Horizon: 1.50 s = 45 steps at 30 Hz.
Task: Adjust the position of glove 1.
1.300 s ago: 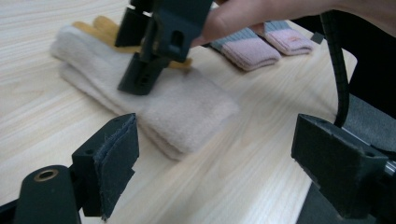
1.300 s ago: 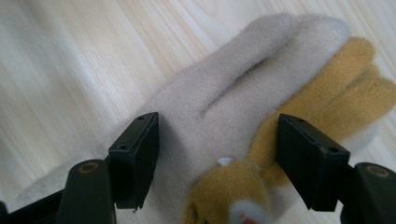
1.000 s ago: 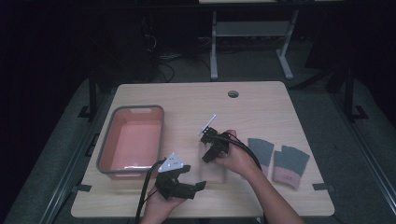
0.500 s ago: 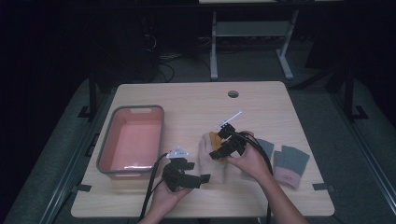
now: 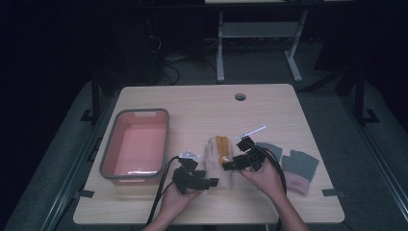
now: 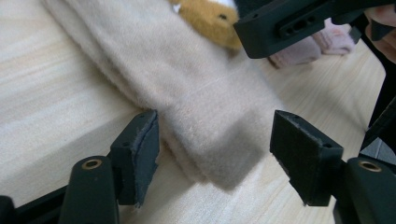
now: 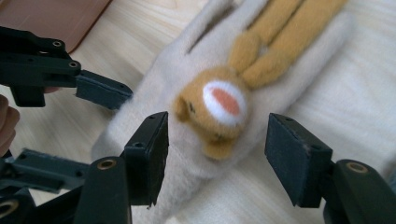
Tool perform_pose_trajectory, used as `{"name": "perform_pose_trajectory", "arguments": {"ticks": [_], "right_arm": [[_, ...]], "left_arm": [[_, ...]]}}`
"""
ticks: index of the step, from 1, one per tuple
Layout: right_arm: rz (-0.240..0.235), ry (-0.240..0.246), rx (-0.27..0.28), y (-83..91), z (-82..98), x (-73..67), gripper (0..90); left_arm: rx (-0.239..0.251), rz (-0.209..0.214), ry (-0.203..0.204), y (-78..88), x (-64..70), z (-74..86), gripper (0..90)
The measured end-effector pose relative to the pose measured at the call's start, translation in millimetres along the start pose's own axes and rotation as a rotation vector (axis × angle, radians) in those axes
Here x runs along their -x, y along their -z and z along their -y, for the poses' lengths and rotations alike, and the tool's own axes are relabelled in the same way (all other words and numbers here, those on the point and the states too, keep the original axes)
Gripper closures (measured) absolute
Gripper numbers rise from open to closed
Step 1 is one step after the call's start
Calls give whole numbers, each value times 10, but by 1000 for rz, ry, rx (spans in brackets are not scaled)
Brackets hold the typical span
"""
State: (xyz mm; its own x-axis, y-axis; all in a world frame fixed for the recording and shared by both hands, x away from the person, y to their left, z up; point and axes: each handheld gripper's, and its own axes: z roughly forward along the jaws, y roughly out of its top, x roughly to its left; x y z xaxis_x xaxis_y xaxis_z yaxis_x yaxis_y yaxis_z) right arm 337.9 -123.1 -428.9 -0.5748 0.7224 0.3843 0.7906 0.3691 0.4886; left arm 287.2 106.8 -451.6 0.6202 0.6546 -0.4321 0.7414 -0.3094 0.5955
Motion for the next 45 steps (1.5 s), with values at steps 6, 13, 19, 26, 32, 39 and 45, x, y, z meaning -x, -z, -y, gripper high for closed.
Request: {"name": "perform_pose_trajectory", "arguments": {"ticks": [6,13,19,26,32,39,45], "right_arm": [[-16,-52,-4,-77,85,33,431],[-48,-112,16,-134,161,89,449],[-95,-171,28,-199,199,148,448],[-127,-218,54,-232,227,150,533],[-156,-258,91,-296,272,147,666],[-189,-273,93,-325,279,194,769],[-204,-276,98,-297,266,212,803]], "left_arm": [[-41,-29,-2,-47,3,-5,420],[-67,-55,-30,-66,10,-19,483],[-84,-58,-35,-80,11,-33,521],[-105,-40,-34,-92,-13,-55,569],[-113,-18,-22,-99,-47,-73,599],[-101,39,37,-104,-128,-87,651],[-82,65,76,-111,-160,-98,682]]}}
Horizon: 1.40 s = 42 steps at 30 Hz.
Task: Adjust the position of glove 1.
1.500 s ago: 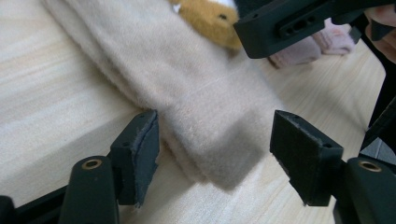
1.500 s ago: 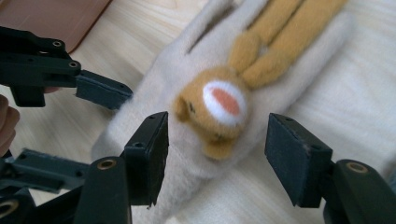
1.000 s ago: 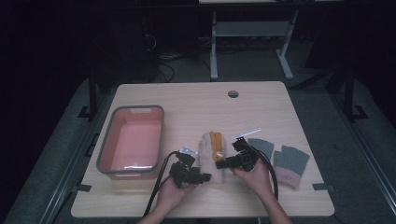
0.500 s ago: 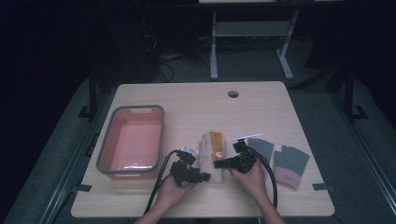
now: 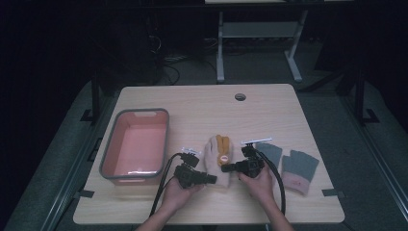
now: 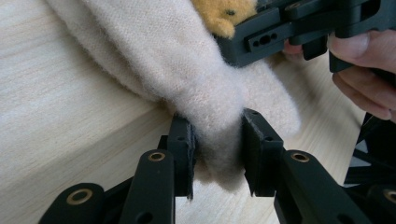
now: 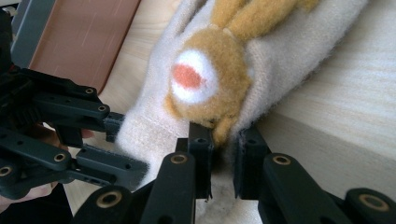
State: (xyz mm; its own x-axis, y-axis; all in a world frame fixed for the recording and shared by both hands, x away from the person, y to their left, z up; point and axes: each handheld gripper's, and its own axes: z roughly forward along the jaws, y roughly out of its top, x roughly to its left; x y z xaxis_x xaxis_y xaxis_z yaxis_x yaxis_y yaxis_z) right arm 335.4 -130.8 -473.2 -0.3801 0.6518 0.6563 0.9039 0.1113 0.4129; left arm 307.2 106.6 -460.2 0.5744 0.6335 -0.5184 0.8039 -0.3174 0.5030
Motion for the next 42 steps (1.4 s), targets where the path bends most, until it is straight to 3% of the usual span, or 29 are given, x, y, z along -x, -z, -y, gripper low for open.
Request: {"name": "perform_pose_trajectory", "arguments": {"ticks": [16,25,42], "right_arm": [[-2,32,-2,115,-80,-120,816],[-30,30,17,177,-140,-203,817],[-56,97,43,381,-387,-507,821]], "left_arm": [[30,17,5,83,1,-31,690],[44,16,-16,216,39,-93,690],[112,38,-47,574,115,-256,690]]}}
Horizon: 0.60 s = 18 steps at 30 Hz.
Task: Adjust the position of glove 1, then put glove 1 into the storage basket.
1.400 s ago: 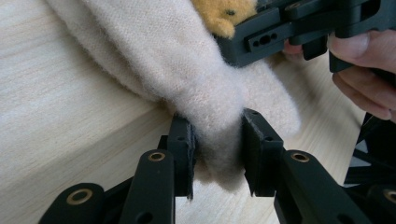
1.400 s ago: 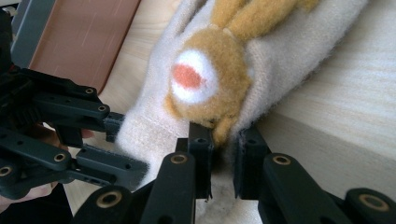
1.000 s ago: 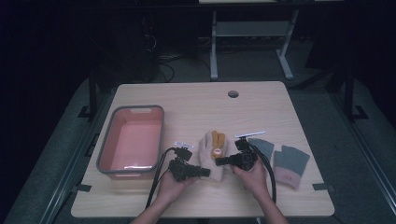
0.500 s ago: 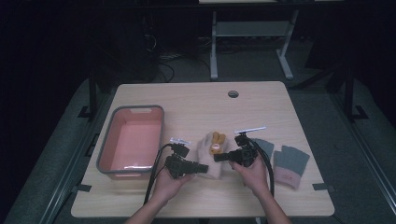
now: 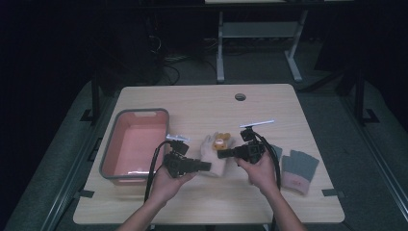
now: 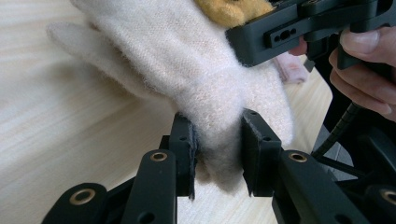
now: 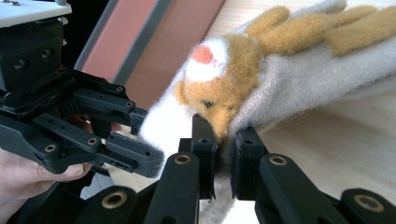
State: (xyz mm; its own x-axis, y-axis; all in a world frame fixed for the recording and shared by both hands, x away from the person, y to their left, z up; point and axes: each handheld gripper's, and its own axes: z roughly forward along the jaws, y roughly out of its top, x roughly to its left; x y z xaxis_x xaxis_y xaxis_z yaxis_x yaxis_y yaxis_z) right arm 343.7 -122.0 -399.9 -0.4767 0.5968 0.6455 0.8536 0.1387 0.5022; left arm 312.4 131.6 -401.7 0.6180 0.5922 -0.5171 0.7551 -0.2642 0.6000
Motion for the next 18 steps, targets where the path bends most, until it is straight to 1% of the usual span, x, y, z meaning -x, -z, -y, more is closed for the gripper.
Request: {"name": "perform_pose_trajectory", "arguments": {"ticks": [5,10,11,13,14,18], "right_arm": [[-13,11,5,25,-77,-88,821],[-21,16,3,18,-140,-136,822],[-19,20,2,20,-153,-149,822],[-18,22,1,24,-175,-182,822],[-17,30,-2,30,-190,-199,822],[-24,30,-7,37,-231,-250,822]], "left_arm": [[9,-3,-15,110,7,-56,690],[14,-6,-12,181,8,-91,690],[16,-10,-18,194,6,-97,691],[22,-7,-12,218,10,-102,690],[23,-7,-10,233,13,-104,691],[31,-10,-19,292,22,-125,690]]}}
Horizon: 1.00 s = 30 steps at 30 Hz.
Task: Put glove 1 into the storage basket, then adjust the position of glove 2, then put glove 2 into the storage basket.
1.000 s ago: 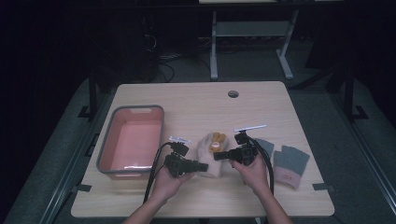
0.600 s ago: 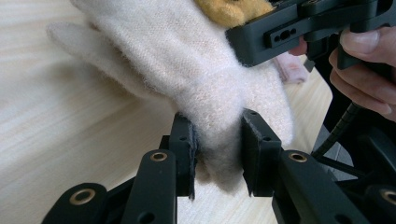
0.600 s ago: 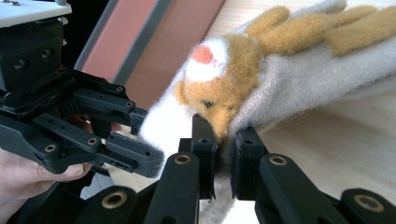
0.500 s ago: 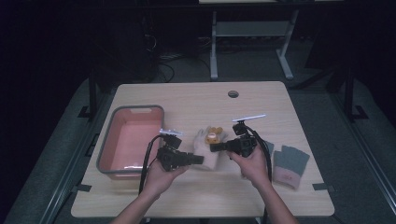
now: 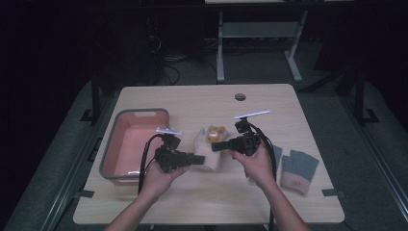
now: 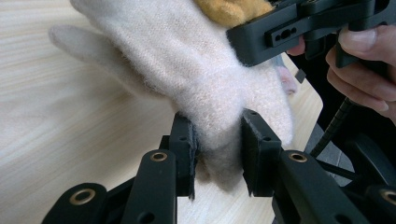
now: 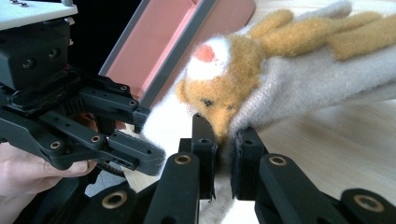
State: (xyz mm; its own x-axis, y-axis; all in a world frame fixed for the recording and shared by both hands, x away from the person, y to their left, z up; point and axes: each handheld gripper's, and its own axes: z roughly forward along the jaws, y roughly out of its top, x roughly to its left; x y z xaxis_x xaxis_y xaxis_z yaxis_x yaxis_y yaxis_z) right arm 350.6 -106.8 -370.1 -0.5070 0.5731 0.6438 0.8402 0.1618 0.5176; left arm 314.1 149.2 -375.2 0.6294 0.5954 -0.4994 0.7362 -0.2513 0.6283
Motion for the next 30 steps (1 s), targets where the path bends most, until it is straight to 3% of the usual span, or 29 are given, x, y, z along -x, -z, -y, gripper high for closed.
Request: {"name": "perform_pose_trajectory", "arguments": {"ticks": [23,30], "right_arm": [[-19,66,-5,-110,-374,-344,822],[-40,64,8,-125,-483,-423,822]], "left_arm": [[46,-24,1,473,-67,-173,691],[59,-39,-7,590,-74,-239,691]]}}
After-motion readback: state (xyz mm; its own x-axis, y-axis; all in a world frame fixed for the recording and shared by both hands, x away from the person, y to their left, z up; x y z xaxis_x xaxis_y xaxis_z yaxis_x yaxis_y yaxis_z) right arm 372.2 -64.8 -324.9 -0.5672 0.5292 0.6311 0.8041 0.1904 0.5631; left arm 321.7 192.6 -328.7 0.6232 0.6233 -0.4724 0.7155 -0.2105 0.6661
